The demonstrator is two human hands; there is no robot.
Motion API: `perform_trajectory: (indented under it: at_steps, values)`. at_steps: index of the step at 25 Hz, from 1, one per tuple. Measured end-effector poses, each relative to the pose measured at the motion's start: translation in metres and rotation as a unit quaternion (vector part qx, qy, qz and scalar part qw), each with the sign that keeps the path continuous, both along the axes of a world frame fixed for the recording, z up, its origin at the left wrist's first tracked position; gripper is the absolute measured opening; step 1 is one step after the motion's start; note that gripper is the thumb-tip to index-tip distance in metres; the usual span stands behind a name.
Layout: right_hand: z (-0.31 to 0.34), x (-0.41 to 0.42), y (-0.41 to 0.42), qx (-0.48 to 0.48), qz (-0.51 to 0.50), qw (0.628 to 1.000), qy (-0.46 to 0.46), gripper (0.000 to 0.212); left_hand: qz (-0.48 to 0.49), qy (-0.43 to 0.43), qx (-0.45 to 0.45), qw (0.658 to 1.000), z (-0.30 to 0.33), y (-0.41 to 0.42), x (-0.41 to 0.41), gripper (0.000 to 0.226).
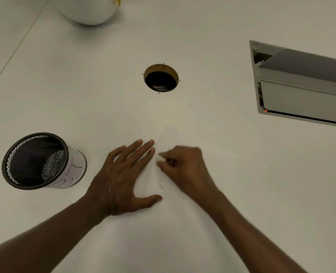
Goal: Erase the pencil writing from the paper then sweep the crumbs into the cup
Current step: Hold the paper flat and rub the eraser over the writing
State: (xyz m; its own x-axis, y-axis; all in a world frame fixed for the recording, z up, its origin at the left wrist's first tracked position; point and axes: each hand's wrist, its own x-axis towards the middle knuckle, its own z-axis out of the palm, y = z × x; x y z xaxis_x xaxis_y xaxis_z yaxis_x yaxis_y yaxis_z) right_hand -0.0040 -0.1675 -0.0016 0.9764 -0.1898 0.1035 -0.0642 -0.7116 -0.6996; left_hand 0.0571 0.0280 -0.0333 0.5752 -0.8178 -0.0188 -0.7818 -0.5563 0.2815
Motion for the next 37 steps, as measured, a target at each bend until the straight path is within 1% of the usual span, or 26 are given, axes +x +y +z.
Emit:
perform_trajectory:
  at_steps: [1, 2, 4, 6, 8, 10, 11, 13, 14, 15, 17, 19, 21, 22, 23, 25, 27, 29, 31, 32, 35, 37]
  values:
    - [0.000, -0.005, 0.001, 0.003, 0.020, 1.000, 0.003, 0.014, -0.001, -0.001, -0.001, 1.000, 0.000, 0.000, 0.000, 0.107]
    - [0.003, 0.002, -0.009, 0.001, 0.014, 1.000, 0.010, 0.016, 0.000, -0.002, -0.004, 1.000, 0.000, 0.000, 0.000, 0.106]
    - [0.004, 0.028, -0.039, -0.004, -0.062, 0.998, 0.020, 0.016, 0.002, -0.003, -0.009, 1.000, -0.001, -0.001, 0.000, 0.106]
    - [0.003, 0.034, -0.045, -0.007, -0.086, 0.996, 0.011, 0.013, 0.003, -0.003, -0.008, 1.000, -0.001, 0.000, 0.000, 0.106]
    - [-0.001, 0.010, -0.016, 0.000, -0.054, 0.998, -0.013, 0.010, 0.002, -0.002, -0.004, 1.000, -0.001, 0.001, 0.000, 0.107]
    - [-0.001, -0.023, 0.013, 0.037, 0.001, 0.999, 0.013, 0.011, -0.001, -0.002, -0.001, 1.000, 0.000, 0.000, 0.000, 0.107]
    - [-0.003, -0.026, 0.011, 0.040, 0.001, 0.999, 0.014, 0.012, -0.002, -0.003, -0.001, 1.000, 0.000, 0.000, 0.000, 0.107]
    - [-0.005, -0.012, -0.011, 0.034, -0.059, 0.998, 0.011, 0.009, 0.001, -0.003, -0.007, 1.000, -0.001, 0.000, 0.000, 0.106]
    - [-0.002, -0.006, -0.022, 0.042, -0.099, 0.994, 0.031, 0.006, 0.003, -0.002, -0.009, 1.000, -0.001, 0.000, 0.000, 0.106]
    - [0.000, -0.003, -0.030, 0.071, -0.133, 0.987, 0.054, 0.005, 0.004, -0.002, -0.011, 1.000, -0.002, 0.001, 0.000, 0.106]
    - [0.002, -0.013, -0.035, 0.167, -0.194, 0.964, 0.073, 0.005, 0.006, 0.004, -0.010, 1.000, -0.003, 0.002, 0.000, 0.107]
    - [0.002, -0.040, -0.026, 0.241, -0.265, 0.932, 0.046, 0.006, 0.007, 0.004, -0.005, 1.000, -0.003, 0.001, 0.000, 0.107]
    - [-0.003, -0.072, -0.007, 0.274, -0.351, 0.895, 0.011, 0.004, 0.001, 0.006, 0.004, 1.000, -0.001, 0.000, 0.001, 0.104]
    - [-0.006, -0.087, 0.005, 0.279, -0.376, 0.884, 0.005, 0.003, -0.004, 0.009, 0.011, 1.000, 0.001, -0.001, 0.000, 0.102]
    - [-0.006, -0.100, 0.017, 0.280, -0.380, 0.882, 0.005, 0.003, -0.006, 0.013, 0.018, 1.000, 0.006, -0.001, -0.003, 0.101]
    - [-0.001, -0.109, 0.031, 0.272, -0.337, 0.901, 0.009, 0.003, 0.014, 0.024, 0.022, 0.999, 0.013, 0.003, -0.015, 0.104]
    - [0.000, -0.103, 0.018, 0.266, -0.287, 0.920, 0.020, 0.003, 0.034, 0.028, 0.023, 0.999, 0.014, 0.009, -0.038, 0.108]
    - [0.005, -0.092, -0.005, 0.284, -0.249, 0.925, 0.043, 0.001, 0.034, 0.022, 0.020, 0.999, 0.010, 0.018, -0.056, 0.107]
    - [0.007, -0.091, -0.010, 0.294, -0.218, 0.930, 0.045, 0.004, 0.033, 0.016, 0.020, 0.999, 0.008, 0.024, -0.063, 0.110]
    - [0.007, -0.094, -0.002, 0.273, -0.200, 0.940, 0.037, 0.005, 0.034, 0.012, 0.022, 0.999, 0.007, 0.025, -0.062, 0.113]
    - [-0.003, -0.110, 0.041, 0.168, -0.123, 0.978, -0.003, 0.009, 0.024, 0.004, 0.045, 0.999, 0.006, 0.022, -0.061, 0.119]
    - [-0.008, -0.105, 0.056, 0.124, -0.099, 0.987, -0.023, 0.011, 0.025, 0.009, 0.044, 0.999, 0.004, 0.023, -0.062, 0.121]
